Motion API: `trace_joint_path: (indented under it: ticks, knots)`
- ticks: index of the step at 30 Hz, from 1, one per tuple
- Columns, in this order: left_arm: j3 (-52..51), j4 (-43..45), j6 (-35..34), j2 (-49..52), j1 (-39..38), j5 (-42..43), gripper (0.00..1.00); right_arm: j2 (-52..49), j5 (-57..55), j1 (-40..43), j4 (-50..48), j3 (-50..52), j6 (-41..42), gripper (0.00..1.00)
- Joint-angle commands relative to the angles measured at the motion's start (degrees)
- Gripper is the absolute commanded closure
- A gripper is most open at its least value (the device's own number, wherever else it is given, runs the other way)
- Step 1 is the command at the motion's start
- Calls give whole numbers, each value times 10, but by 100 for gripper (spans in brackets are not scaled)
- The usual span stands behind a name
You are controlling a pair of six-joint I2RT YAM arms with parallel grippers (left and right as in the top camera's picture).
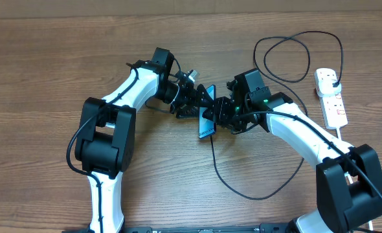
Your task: Plug charger to phone and switch on socket
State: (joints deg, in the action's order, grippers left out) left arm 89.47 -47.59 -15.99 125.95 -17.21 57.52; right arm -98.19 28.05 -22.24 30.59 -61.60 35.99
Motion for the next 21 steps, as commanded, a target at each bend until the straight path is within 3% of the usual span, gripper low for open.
trace_joint_path:
  ticks: [1, 10, 17, 21]
  knots:
    - [0, 0, 17, 4, -2, 36, 19, -2, -6, -3, -5, -5, 3, 50]
    - [0, 14, 17, 4, -14, 36, 18, -2, -6, -8, -5, -5, 3, 64]
    - [0, 16, 17, 4, -17, 36, 16, -2, -6, -22, -5, -5, 2, 65]
    - [0, 16, 17, 4, -17, 36, 14, -2, -6, -22, -5, -5, 2, 79]
